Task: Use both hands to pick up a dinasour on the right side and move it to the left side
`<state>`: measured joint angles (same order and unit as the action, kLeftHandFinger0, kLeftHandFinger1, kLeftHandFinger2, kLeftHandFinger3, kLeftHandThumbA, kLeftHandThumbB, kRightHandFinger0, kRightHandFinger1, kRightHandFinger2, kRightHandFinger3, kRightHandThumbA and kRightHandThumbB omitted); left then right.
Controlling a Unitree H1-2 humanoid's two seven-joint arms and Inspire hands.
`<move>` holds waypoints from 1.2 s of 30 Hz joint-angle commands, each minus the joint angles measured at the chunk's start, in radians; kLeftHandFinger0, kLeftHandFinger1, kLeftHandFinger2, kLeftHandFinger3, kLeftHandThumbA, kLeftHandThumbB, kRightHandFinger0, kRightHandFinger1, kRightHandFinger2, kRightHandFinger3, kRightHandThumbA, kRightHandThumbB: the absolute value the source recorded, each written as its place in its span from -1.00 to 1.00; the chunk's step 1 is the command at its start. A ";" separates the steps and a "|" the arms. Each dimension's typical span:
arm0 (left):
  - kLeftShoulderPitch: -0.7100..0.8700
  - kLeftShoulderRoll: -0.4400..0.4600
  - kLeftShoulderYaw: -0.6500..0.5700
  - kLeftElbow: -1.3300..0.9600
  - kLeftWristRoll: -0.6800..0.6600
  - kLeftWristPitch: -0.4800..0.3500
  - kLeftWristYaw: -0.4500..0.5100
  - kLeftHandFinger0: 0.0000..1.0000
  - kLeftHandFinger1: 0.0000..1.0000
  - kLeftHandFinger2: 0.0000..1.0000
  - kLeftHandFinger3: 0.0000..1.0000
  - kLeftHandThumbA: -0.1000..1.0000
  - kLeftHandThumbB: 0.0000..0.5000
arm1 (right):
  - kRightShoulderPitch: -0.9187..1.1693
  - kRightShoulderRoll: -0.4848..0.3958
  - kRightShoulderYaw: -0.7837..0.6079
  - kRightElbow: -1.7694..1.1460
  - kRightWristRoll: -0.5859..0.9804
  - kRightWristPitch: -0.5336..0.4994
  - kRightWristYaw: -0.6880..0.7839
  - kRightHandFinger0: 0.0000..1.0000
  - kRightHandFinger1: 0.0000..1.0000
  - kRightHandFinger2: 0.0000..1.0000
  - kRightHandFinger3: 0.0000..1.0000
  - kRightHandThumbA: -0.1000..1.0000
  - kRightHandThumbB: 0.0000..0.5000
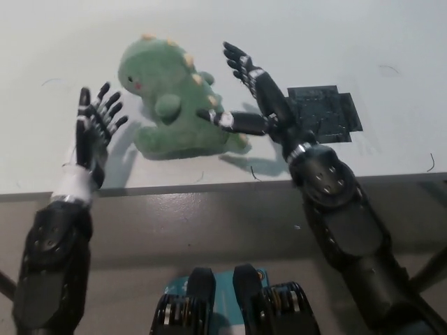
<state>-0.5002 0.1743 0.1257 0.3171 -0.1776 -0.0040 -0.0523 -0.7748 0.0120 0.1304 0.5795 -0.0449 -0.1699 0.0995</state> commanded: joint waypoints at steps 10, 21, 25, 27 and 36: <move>0.084 0.044 0.012 -0.060 0.008 -0.093 -0.042 1.00 1.00 1.00 1.00 1.00 0.44 | 0.140 -0.091 -0.097 -0.297 0.139 0.114 0.093 1.00 1.00 1.00 1.00 1.00 -0.52; 0.133 0.017 -0.021 -0.126 0.059 -0.136 -0.019 1.00 1.00 1.00 1.00 1.00 0.46 | 0.189 -0.135 -0.127 -0.417 0.174 0.189 0.113 1.00 1.00 1.00 1.00 1.00 -0.67; 0.166 -0.021 -0.026 -0.167 0.064 -0.140 -0.007 1.00 1.00 1.00 1.00 1.00 0.66 | 0.231 -0.155 -0.143 -0.458 0.180 0.180 0.110 1.00 1.00 1.00 1.00 1.00 -0.49; 0.185 -0.035 -0.023 -0.174 0.059 -0.151 -0.007 1.00 1.00 1.00 1.00 1.00 0.60 | 0.261 -0.160 -0.154 -0.479 0.204 0.172 0.118 1.00 1.00 1.00 1.00 1.00 -0.45; 0.248 -0.074 -0.037 -0.202 0.047 -0.177 -0.038 1.00 1.00 1.00 1.00 1.00 0.52 | 0.452 -0.233 -0.208 -0.554 0.184 0.022 0.116 1.00 1.00 1.00 1.00 1.00 -0.52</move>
<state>-0.2610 0.1024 0.0991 0.1637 -0.1285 -0.1154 -0.0753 -0.3551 -0.1760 -0.0487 0.0811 0.1231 -0.0318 0.1968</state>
